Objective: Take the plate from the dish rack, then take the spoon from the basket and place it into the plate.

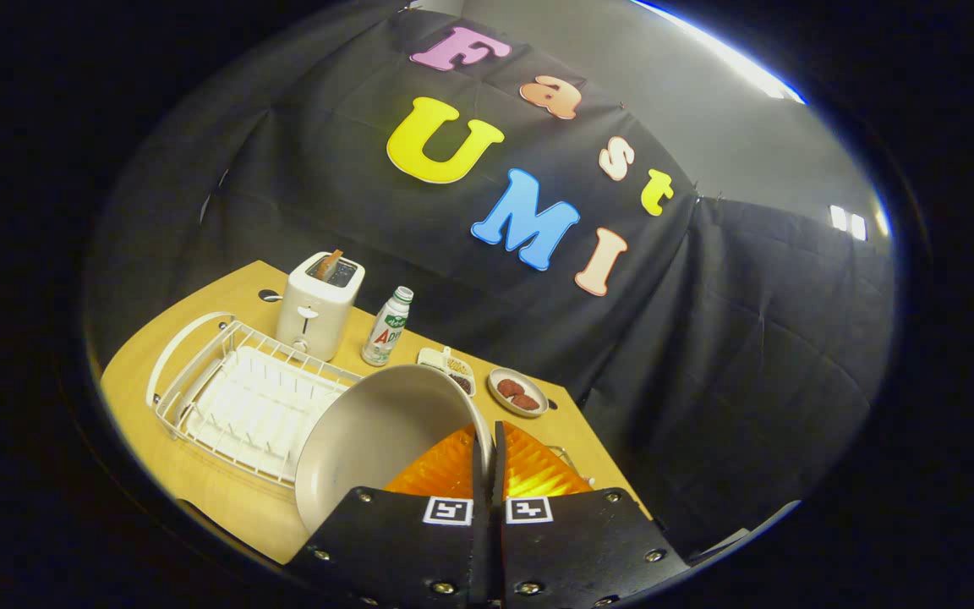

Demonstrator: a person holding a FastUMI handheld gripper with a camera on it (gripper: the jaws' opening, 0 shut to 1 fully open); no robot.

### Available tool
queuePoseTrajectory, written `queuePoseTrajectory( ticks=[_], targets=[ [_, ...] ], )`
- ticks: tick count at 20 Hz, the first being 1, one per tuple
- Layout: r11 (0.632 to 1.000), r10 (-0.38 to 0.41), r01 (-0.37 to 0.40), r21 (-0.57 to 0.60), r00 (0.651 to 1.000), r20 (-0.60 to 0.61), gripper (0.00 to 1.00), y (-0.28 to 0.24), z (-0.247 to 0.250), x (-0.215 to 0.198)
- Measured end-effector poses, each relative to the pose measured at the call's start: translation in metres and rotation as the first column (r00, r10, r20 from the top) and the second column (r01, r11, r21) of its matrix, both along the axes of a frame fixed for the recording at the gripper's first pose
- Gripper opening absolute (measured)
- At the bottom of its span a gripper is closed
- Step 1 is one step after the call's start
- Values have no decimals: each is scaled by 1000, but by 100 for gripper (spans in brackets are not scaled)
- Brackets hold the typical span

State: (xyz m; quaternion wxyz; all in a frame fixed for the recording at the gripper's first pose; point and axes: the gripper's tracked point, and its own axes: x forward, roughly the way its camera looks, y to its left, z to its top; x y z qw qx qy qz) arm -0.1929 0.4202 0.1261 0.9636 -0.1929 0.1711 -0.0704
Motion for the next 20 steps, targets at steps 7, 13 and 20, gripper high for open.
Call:
queuePoseTrajectory(
  ticks=[7,13,20],
  targets=[
    [966,74,-42,254,990,-119,0,7,-67,-48],
    [908,51,54,416,970,-239,0,-6,-129,-69],
    [852,26,156,500,941,-339,0,-5,-194,-65]
  ],
)
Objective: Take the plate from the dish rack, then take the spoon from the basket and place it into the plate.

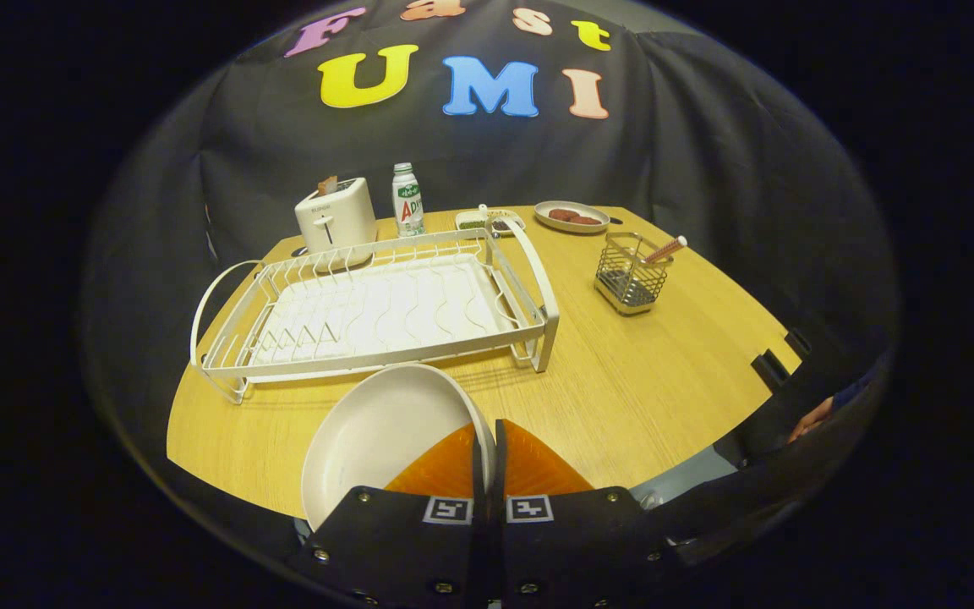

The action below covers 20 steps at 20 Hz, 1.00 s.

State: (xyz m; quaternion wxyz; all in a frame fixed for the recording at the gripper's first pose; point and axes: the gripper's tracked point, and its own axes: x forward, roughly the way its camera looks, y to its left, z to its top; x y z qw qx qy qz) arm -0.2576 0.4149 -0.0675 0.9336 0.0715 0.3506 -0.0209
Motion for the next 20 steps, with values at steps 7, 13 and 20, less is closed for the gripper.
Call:
queuePoseTrajectory(
  ticks=[7,13,20],
  targets=[
    [995,-41,43,95,999,-21,2,2,-17,23],
    [998,-57,56,8,998,40,19,-20,10,35],
    [988,-103,122,-99,980,172,19,-83,68,77]
  ],
)
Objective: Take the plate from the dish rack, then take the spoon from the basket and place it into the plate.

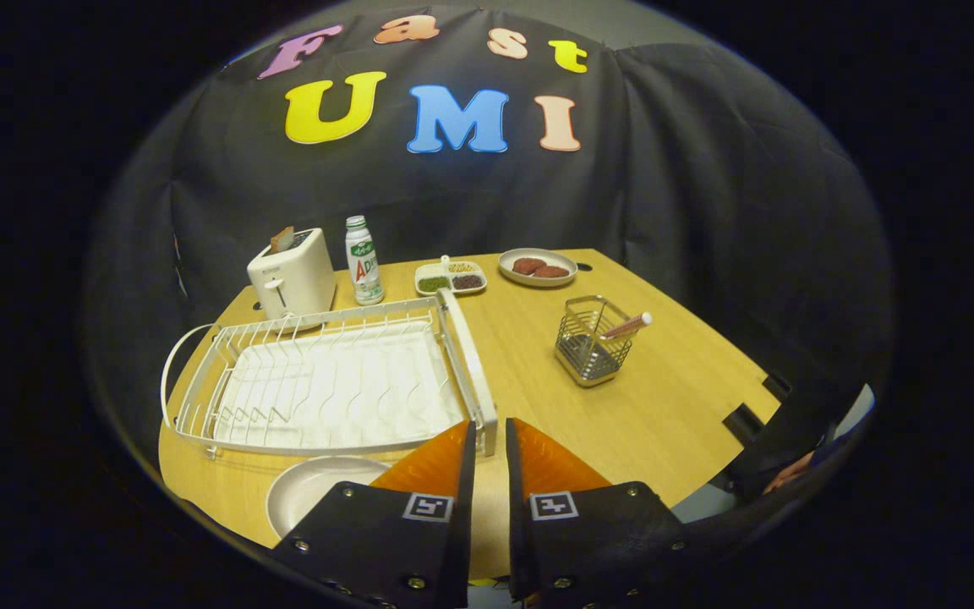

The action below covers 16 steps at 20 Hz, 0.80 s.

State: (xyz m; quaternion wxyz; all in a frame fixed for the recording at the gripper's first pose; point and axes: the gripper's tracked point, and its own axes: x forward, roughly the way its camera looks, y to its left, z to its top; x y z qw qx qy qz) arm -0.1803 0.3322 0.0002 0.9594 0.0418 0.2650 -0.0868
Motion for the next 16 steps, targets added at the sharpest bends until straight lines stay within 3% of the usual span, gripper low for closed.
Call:
queuePoseTrajectory(
  ticks=[7,9,16],
  targets=[
    [990,-75,80,-117,996,44,21,-98,25,48],
    [984,-94,99,-146,995,43,40,-125,25,57],
    [993,-67,68,-95,998,8,38,-163,-1,81]
  ],
)
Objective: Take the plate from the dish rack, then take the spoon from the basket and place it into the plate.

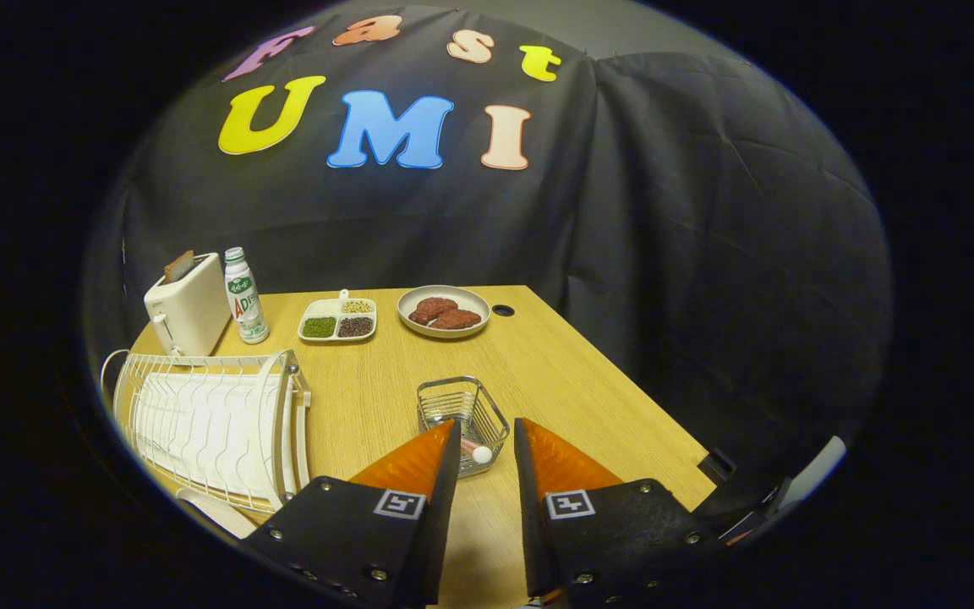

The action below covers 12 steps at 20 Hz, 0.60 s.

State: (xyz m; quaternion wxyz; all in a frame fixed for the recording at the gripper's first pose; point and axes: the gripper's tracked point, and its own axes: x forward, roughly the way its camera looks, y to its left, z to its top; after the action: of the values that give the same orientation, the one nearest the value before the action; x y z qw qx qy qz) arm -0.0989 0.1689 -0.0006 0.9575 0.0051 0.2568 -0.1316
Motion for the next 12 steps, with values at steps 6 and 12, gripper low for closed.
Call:
queuePoseTrajectory(
  ticks=[6,12],
  targets=[
    [995,86,-84,50,996,-37,38,-3,-31,14],
    [983,183,-181,42,982,-45,18,10,-39,24]
  ],
)
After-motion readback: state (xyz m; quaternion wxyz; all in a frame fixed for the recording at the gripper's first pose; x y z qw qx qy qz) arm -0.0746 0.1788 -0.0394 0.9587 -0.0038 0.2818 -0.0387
